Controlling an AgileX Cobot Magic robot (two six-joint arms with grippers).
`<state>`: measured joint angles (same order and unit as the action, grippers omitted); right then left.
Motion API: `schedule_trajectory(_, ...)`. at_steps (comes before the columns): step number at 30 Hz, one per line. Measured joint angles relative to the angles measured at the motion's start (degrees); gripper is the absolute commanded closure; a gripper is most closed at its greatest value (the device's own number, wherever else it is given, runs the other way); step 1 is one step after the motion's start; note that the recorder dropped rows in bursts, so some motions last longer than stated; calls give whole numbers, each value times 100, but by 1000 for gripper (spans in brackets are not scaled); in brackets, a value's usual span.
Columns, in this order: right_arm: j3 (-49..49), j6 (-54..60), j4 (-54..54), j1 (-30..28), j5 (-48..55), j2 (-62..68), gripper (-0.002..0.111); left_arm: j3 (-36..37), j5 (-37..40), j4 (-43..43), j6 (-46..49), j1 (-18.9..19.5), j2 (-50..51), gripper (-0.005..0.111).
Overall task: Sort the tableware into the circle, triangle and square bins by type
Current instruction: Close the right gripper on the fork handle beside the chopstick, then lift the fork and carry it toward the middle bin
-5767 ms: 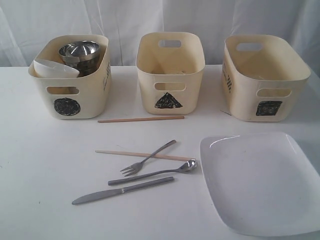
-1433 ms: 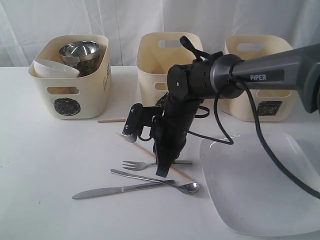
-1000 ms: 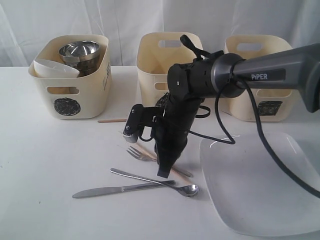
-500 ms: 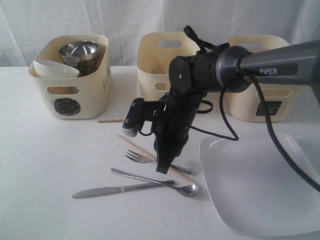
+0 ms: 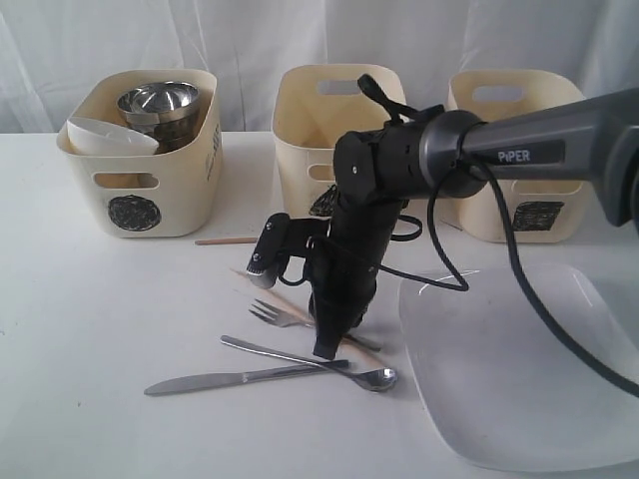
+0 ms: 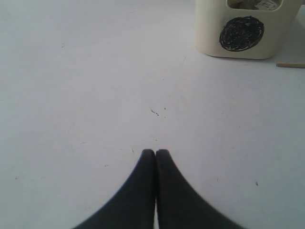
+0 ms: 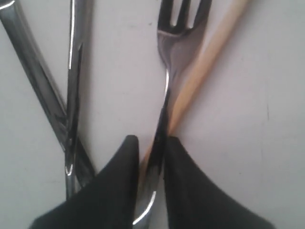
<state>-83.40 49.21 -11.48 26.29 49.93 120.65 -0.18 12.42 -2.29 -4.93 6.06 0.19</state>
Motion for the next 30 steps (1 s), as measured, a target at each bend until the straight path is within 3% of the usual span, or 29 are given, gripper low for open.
schedule_trajectory(23,0,-365,0,0,-12,-348,108,0,0,0,0,0,0,107)
schedule_trajectory(30,-89,-546,0,0,-1041,-1190,108,0,0,0,0,0,0,107)
